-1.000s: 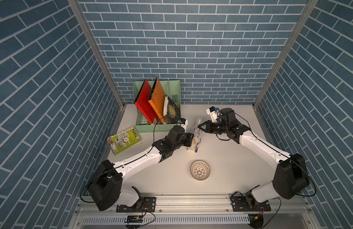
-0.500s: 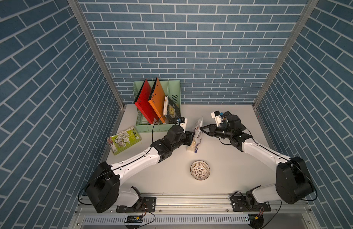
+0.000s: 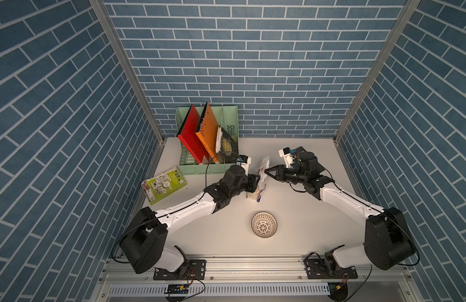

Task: Pour the oats into the breakfast bowl
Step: Open the oats bag at the center of the board.

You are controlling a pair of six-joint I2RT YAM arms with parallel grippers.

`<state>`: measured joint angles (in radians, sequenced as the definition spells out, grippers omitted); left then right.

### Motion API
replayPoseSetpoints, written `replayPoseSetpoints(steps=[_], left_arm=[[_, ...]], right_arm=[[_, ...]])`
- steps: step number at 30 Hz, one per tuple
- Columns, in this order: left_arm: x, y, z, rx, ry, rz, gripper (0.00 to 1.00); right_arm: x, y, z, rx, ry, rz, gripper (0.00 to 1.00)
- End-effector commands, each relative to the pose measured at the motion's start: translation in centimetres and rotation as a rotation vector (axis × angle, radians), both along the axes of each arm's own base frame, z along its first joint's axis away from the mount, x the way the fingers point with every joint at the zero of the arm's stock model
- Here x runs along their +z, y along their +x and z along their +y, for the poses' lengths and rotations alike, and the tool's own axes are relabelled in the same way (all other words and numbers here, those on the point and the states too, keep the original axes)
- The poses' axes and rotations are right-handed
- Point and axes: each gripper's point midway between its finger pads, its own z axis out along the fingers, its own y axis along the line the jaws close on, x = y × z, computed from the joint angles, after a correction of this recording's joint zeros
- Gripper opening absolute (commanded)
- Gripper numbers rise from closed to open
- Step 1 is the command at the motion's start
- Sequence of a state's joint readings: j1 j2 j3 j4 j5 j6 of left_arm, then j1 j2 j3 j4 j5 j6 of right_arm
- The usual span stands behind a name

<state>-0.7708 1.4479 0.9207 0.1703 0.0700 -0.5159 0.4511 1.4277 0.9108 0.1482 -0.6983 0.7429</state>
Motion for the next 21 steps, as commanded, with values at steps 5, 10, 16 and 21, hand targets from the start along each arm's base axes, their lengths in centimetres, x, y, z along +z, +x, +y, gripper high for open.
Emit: replayPoseSetpoints(steps=[5, 10, 16, 21], left_arm=[[-0.1, 0.1, -0.2, -0.001, 0.006, -0.006, 0.42], [-0.2, 0.1, -0.3, -0.004, 0.006, -0.005, 0.42], [-0.1, 0.1, -0.3, -0.007, 0.005, -0.005, 0.42], [0.0, 0.1, -0.3, -0.008, 0.002, -0.008, 0.42]], right_arm=[[3.7, 1.4, -1.5, -0.066, 0.004, -0.112, 0.37], [3.6, 1.8, -1.8, -0.085, -0.008, -0.099, 0.38], [2.7, 2.1, -1.7, -0.087, -0.016, -0.066, 0.37], [1.7, 2.1, -1.6, -0.083, -0.030, -0.036, 0.32]])
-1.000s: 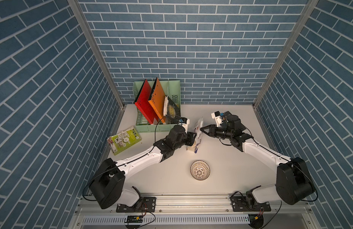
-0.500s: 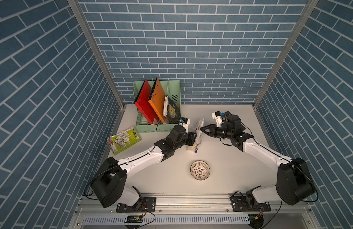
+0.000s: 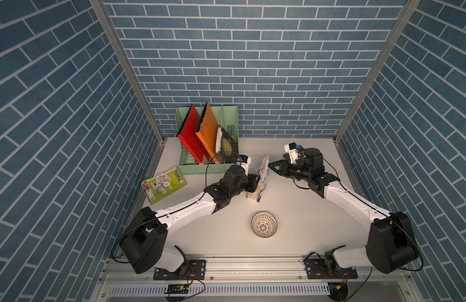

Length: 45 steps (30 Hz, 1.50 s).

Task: Pour the oats into the breakfast bowl
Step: Open the oats bag at the center of the board.

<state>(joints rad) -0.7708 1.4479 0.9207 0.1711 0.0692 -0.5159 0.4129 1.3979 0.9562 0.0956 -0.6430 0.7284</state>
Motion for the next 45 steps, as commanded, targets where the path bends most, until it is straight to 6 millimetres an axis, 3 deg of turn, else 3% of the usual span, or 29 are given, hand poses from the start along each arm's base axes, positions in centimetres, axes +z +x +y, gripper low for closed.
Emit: replayPoseSetpoints(steps=[1, 12, 19, 26, 36, 40, 45], left_arm=[[0.0, 0.1, -0.4, -0.010, 0.001, -0.008, 0.42], [0.0, 0.1, -0.3, -0.007, 0.003, -0.008, 0.42], [-0.1, 0.1, -0.2, -0.005, 0.004, -0.007, 0.43], [-0.2, 0.1, -0.4, -0.009, 0.004, -0.002, 0.43], [-0.2, 0.1, -0.4, -0.009, 0.002, -0.004, 0.43], [0.8, 0.5, 0.2, 0.025, 0.013, -0.026, 0.43], [3.7, 1.0, 0.4, 0.040, 0.016, -0.082, 0.49]], right_arm=[[-0.3, 0.3, 0.2, 0.001, -0.013, 0.012, 0.32], [-1.0, 0.3, 0.9, 0.017, -0.021, 0.024, 0.28], [-1.5, 0.2, 1.0, 0.022, -0.027, 0.035, 0.19], [-0.9, -0.4, 2.0, 0.055, 0.015, 0.031, 0.20], [-1.6, -0.5, 2.8, 0.069, 0.022, 0.039, 0.20], [-1.9, -0.4, 2.7, 0.065, 0.017, 0.039, 0.13], [-2.1, -0.5, 2.9, 0.071, 0.019, 0.043, 0.11]])
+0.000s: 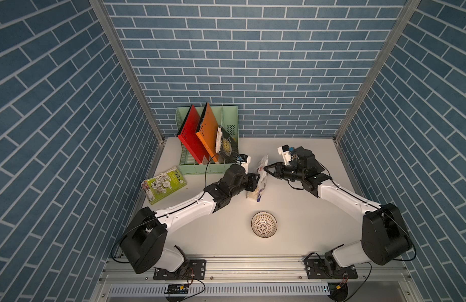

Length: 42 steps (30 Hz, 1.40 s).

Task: Pour the oats into the breakfast bowl
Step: Open the oats bag at the center of the board.

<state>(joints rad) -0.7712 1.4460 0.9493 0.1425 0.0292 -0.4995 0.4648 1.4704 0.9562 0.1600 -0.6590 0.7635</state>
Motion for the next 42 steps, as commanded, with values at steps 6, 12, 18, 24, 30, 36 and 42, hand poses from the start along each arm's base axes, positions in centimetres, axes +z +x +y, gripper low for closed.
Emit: replayPoseSetpoints(steps=[6, 12, 18, 24, 30, 36, 42], left_arm=[[4.8, 0.9, -0.8, -0.010, -0.010, -0.082, 0.52], [4.5, 2.1, -2.3, -0.037, 0.034, -0.075, 0.52], [3.0, 3.4, -3.6, -0.064, 0.128, -0.037, 0.51], [2.0, 4.1, -3.3, -0.039, 0.182, -0.018, 0.47], [1.6, 4.3, -3.1, -0.025, 0.198, -0.019, 0.41], [0.9, 4.3, -3.1, -0.032, 0.215, -0.010, 0.40], [0.4, 4.3, -3.8, -0.059, 0.212, 0.001, 0.40]], right_arm=[[-1.0, -0.2, 0.7, 0.020, -0.001, 0.011, 0.14], [-1.2, -0.3, 1.1, 0.026, 0.003, 0.013, 0.08], [-1.0, -0.3, 1.2, 0.030, 0.006, 0.010, 0.06], [-0.8, -0.3, 1.2, 0.027, 0.005, 0.006, 0.05], [-0.8, -0.2, 1.2, 0.026, 0.003, 0.005, 0.04], [-0.5, -0.1, 1.3, 0.027, 0.005, 0.000, 0.02], [-0.1, -0.2, 1.5, 0.033, 0.010, -0.009, 0.01]])
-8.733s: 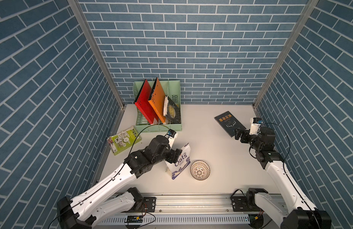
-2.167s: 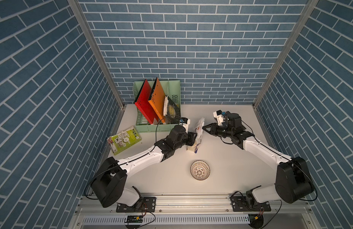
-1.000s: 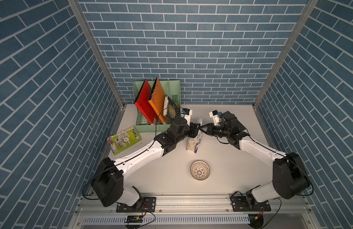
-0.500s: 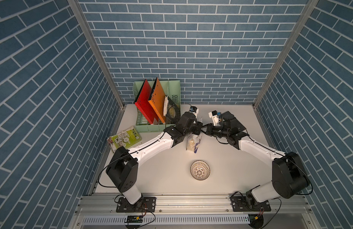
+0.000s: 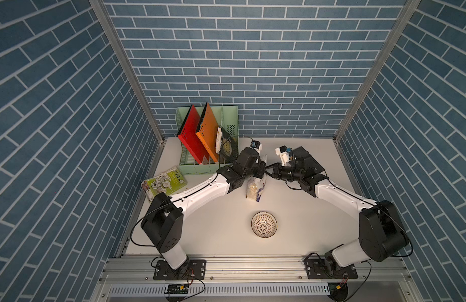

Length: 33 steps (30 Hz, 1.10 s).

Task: Pour the oats into the breakfast bowl
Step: Open the oats bag at the center of the board.

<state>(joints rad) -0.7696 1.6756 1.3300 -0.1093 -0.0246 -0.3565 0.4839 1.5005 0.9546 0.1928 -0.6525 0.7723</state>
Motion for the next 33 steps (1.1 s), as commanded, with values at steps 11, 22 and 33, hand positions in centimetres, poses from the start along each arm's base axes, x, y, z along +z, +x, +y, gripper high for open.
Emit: replayPoseSetpoints(steps=[11, 22, 33], left_arm=[[-2.4, 0.1, -0.4, -0.020, 0.065, 0.040, 0.34], [-2.3, 0.4, -0.1, -0.002, 0.069, 0.031, 0.00], [-0.9, 0.8, 2.8, 0.119, 0.064, -0.037, 0.00]], right_arm=[[0.9, -0.3, 0.8, 0.026, 0.012, -0.025, 0.00], [1.0, -0.2, 0.6, 0.016, -0.005, -0.038, 0.00], [0.2, 1.3, -2.0, -0.120, -0.187, -0.057, 0.00]])
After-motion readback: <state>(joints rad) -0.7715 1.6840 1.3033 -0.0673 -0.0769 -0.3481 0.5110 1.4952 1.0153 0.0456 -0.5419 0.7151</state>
